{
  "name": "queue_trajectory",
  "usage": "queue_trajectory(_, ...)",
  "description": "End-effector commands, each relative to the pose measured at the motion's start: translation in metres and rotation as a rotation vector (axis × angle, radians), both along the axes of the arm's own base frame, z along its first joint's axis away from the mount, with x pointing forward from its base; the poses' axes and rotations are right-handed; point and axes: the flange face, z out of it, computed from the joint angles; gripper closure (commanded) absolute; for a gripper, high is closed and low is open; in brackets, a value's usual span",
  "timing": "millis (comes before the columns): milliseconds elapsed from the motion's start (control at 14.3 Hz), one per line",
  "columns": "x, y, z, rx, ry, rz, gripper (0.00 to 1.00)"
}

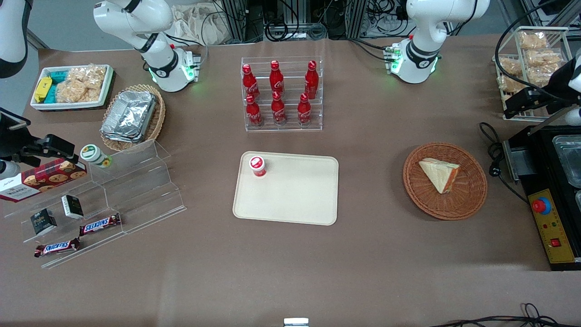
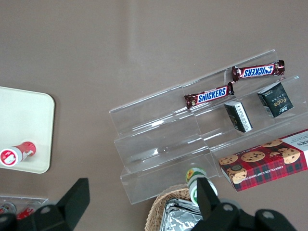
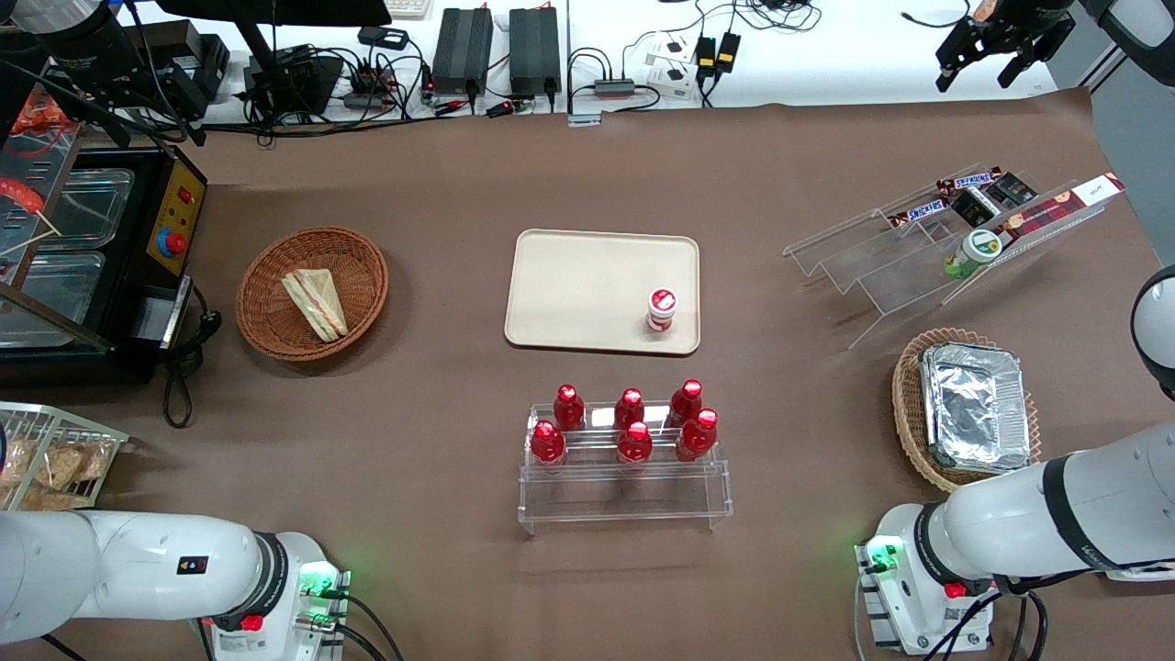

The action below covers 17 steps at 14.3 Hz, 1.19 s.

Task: Place sandwich from basket to tray
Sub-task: 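Move the left gripper toward the wicker basket with the sandwich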

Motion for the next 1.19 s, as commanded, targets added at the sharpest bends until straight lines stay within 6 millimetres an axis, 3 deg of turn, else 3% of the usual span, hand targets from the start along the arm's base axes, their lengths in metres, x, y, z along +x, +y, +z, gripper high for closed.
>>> queue_trajectory(0,-0.009,0.0,0.01,0.019,-0.002,-0.02,0.0)
queue_trajectory(210,-0.006,0.001,0.006,0.021,0.0,-0.018,0.0)
queue_trajectory(350,0.003,0.005,-0.011,0.015,0.031,0.009,0.0)
queue_trajectory(700,0.043,0.028,-0.09,-0.008,0.095,0.096,0.0)
queue_trajectory(910,0.056,0.047,-0.136,-0.085,0.125,0.173,0.0)
queue_trajectory(1120,0.065,0.042,-0.201,-0.116,0.143,0.226,0.0)
